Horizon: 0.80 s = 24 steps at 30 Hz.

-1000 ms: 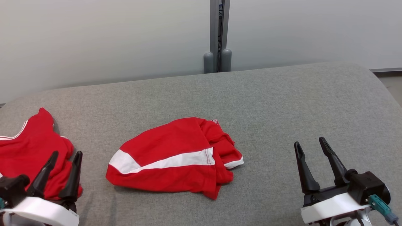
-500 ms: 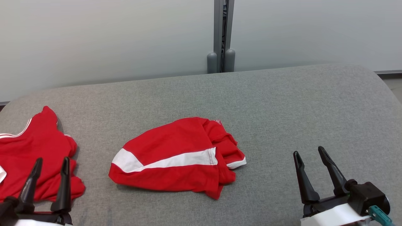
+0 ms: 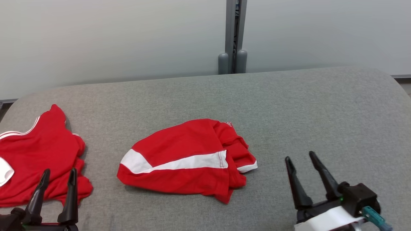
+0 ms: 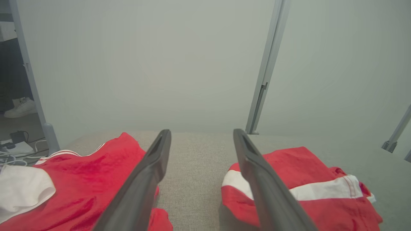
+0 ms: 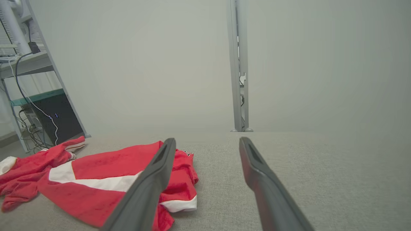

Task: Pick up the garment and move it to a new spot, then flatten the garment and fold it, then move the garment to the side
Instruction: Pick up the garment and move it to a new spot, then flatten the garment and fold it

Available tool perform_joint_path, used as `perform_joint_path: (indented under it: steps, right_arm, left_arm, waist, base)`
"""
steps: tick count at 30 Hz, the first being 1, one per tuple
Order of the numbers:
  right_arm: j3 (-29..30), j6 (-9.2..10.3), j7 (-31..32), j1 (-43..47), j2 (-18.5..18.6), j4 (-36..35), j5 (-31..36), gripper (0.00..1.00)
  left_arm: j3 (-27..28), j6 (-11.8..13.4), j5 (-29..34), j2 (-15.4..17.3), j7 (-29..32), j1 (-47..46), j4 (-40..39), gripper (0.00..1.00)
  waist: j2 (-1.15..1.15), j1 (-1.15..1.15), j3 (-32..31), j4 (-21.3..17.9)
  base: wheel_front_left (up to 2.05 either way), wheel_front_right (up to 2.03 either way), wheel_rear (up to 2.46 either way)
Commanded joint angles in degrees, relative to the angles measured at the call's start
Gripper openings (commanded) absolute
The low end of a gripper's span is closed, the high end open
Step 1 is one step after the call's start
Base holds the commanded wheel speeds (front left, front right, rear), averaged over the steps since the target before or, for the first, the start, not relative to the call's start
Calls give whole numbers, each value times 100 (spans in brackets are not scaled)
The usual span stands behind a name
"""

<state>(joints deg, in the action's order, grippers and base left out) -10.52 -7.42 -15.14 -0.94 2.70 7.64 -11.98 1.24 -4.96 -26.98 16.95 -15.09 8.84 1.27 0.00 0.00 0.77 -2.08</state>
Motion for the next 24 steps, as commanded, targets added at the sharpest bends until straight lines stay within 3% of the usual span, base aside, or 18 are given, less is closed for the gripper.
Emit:
perform_joint_path:
  steps: [1, 10, 18, 24]
  right_arm:
    - [-147, -13, -3, -122, 34, 78, -116, 100]
    - [-1089, -13, 20, -792, 42, 1225, -727, 100]
    - [-1324, -13, 181, -1527, 40, 2589, -1446, 100]
    - [-1581, -13, 162, -1938, 42, 3238, -1732, 100]
  left_arm:
    - [53, -53, 44, -19, -5, -108, 46, 100]
    - [23, -173, 100, -130, -5, -239, 249, 100]
    - [-19, -231, 30, -139, -6, -313, 422, 100]
    - [-44, -255, 13, -112, -5, -379, 480, 100]
  waist:
    - [0, 0, 7, 87]
    - [0, 0, 44, 644]
    - [0, 0, 124, 1121]
    - [0, 0, 146, 1374]
  base:
    - [0, 0, 0]
    - [0, 0, 0]
    - [0, 0, 0]
    - [0, 0, 0]
